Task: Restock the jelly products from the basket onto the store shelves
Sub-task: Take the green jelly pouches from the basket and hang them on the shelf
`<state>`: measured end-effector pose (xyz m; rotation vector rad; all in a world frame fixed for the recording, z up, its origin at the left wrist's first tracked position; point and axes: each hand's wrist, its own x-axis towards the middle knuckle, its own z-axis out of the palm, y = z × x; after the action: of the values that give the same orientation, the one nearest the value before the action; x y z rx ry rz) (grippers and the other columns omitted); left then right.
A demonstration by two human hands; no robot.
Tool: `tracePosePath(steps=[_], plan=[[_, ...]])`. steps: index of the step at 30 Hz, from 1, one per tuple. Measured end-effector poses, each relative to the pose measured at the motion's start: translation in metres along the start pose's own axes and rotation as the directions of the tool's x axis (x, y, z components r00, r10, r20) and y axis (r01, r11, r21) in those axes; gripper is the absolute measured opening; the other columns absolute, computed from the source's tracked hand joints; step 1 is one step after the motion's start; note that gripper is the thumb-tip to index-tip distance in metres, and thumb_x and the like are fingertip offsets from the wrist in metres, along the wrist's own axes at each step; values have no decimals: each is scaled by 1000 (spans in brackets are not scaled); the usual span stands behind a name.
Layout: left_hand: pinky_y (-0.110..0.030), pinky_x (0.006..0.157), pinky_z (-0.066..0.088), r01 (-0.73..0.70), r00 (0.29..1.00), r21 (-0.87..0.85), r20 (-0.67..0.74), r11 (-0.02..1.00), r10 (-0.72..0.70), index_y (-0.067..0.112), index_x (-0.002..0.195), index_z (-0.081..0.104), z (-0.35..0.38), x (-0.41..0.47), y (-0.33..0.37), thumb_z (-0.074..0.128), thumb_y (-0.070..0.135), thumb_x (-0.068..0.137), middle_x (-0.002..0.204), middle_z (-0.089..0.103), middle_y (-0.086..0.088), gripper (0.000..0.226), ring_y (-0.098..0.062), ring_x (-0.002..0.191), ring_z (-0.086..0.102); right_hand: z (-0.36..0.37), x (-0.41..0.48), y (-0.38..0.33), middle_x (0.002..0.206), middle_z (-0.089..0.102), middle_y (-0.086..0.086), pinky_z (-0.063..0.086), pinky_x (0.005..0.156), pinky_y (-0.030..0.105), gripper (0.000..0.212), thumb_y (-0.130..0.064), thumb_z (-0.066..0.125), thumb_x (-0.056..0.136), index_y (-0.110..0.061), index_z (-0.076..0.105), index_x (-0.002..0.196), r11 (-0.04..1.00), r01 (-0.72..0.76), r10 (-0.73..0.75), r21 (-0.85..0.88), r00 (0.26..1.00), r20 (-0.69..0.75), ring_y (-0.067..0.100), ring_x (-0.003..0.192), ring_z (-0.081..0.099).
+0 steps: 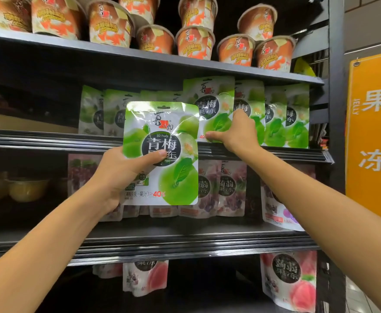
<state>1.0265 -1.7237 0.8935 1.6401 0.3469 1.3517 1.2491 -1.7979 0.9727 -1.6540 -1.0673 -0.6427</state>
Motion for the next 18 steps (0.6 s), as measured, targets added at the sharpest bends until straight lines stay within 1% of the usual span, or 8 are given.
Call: tracePosePath(steps=[4,6,9,11,13,14,16,18], plan=[[-26,60,57,0,1000,18,5,1000,0,28,78,79,-2,2,1,84,40,53,84,78,1,28,-12,71,75,2,0,3,70,43,-3,26,45,21,55,-44,83,72,-9,42,81,1000,9,-10,-19,1000,-17,8,59,38],[-27,63,56,1,1000,34,6,999,-1,32,78,79,-2,2,1,84,41,52,84,78,2,28,-11,71,74,1,0,7,71,41,-4,25,42,18,52,-42,81,77,-6,46,90,1000,13,-13,11,999,-39,6,59,36],[-23,59,55,5,1000,44,-9,999,-4,23,82,78,-1,6,1,85,41,53,84,78,3,35,-10,72,74,-3,-3,15,101,53,4,37,67,20,59,-32,80,81,-1,46,119,996,50,-44,79,996,-73,16,86,48],[-26,65,57,8,1000,52,-10,999,-7,20,88,77,2,9,3,86,39,59,86,78,3,35,-12,76,75,-8,-11,12,112,52,7,38,81,24,48,-30,75,86,-6,50,119,991,118,-107,65,983,-151,18,99,48],[-26,64,57,6,1000,43,-1,999,-6,18,89,77,7,13,8,85,38,61,85,78,2,35,-10,74,75,-14,-22,5,101,57,2,41,78,21,31,-33,67,91,-10,59,109,974,191,-169,118,970,-175,13,90,53],[-24,62,57,2,1000,42,0,999,-2,18,88,76,10,15,11,85,37,62,84,78,3,34,-8,72,74,-16,-27,1,92,62,3,43,73,21,29,-37,63,94,-10,62,102,955,190,-171,228,980,-100,10,81,56],[-22,57,56,-22,1000,54,0,998,22,16,88,74,17,19,18,85,34,67,79,78,5,29,-6,67,73,-18,-39,-10,85,67,17,48,68,26,51,-49,57,94,1,66,103,864,25,-148,502,968,205,14,73,60],[-19,49,54,-49,999,66,-9,997,50,14,88,73,23,23,25,84,32,72,74,77,5,27,-7,62,72,-17,-45,-18,94,68,16,52,77,32,63,-50,66,88,4,60,120,835,-122,-122,537,910,395,18,86,64]])
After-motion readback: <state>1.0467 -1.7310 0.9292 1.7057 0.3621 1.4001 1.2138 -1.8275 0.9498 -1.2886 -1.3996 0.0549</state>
